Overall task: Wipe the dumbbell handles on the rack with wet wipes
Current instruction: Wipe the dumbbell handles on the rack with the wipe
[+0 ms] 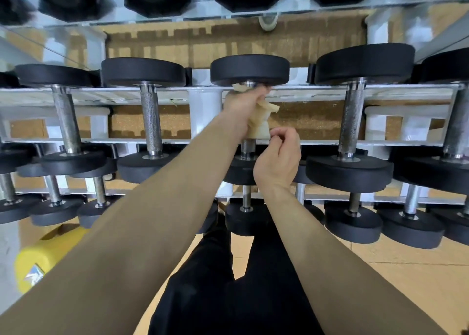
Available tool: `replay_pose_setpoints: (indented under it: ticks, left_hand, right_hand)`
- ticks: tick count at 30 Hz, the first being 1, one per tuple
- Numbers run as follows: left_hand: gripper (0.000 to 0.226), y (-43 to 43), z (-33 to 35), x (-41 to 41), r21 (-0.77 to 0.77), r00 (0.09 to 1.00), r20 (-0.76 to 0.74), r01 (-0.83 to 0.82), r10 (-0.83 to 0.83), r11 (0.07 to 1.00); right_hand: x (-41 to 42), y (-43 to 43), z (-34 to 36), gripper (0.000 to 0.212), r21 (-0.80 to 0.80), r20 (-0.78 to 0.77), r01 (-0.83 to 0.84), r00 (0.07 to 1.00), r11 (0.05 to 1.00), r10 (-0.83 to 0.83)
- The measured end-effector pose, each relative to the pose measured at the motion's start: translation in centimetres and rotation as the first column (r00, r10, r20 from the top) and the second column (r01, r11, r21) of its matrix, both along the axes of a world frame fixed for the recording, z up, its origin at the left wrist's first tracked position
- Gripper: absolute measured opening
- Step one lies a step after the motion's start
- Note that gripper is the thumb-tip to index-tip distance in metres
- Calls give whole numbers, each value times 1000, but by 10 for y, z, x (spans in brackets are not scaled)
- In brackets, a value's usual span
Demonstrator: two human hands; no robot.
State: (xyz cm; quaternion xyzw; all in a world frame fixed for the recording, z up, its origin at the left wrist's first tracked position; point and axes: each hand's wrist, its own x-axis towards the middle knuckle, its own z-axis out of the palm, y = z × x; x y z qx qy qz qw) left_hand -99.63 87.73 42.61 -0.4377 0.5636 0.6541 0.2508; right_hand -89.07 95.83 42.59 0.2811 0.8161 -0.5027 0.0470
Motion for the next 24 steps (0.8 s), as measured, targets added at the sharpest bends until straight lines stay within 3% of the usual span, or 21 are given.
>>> replay_pose_setpoints:
  ticks: [2, 4, 7, 9, 10, 12, 15, 17, 20, 22, 24]
  left_hand:
    - [28, 10, -2, 16, -225, 995, -37, 78, -89, 971]
    - [49, 11, -1, 38, -379, 943, -2, 306, -332, 873]
    - [63, 3, -3, 59, -379, 758, 83, 624, -647, 683]
    - [59, -9, -4, 60, -382, 626, 133, 748, -768, 543]
    - [56, -16, -5, 60, -378, 594, 120, 768, -796, 517]
    - [47, -27, -7, 57, -271, 624, -40, 745, -780, 610]
    - [11, -33, -10, 53, 49, 770, -211, 624, -602, 780]
    - [19, -29, -13, 49, 221, 884, -159, 467, -441, 856]
    - [32, -23, -19, 35, 349, 967, -84, 256, -242, 901]
    - [30, -20, -19, 21, 394, 994, -76, 97, -73, 914]
    - [36, -19, -13, 6, 345, 998, -65, 37, -16, 938]
  right_hand:
    - [-1, 1, 0, 18, 11, 7, -7, 1000, 1000, 7]
    - [0, 1, 1, 17, 18, 23, -6, 1000, 1000, 5]
    - [-1, 1, 3, 17, 31, 24, -4, 1000, 999, 3]
    - [-2, 1, 5, 16, 30, 30, -8, 1000, 1000, 7]
    - [-2, 1, 5, 16, 30, 36, -14, 999, 999, 13]
    - [-2, 1, 5, 15, 34, 43, -29, 999, 999, 27]
    - [-2, 1, 5, 13, 29, 41, -46, 998, 999, 45]
    - [-3, 1, 4, 12, 32, 45, -56, 997, 998, 55]
    - [-3, 1, 1, 12, 31, 42, -67, 997, 997, 65]
    - [-3, 1, 1, 13, 31, 40, -73, 997, 997, 72]
    - [-2, 2, 0, 12, 25, 42, -81, 996, 996, 80]
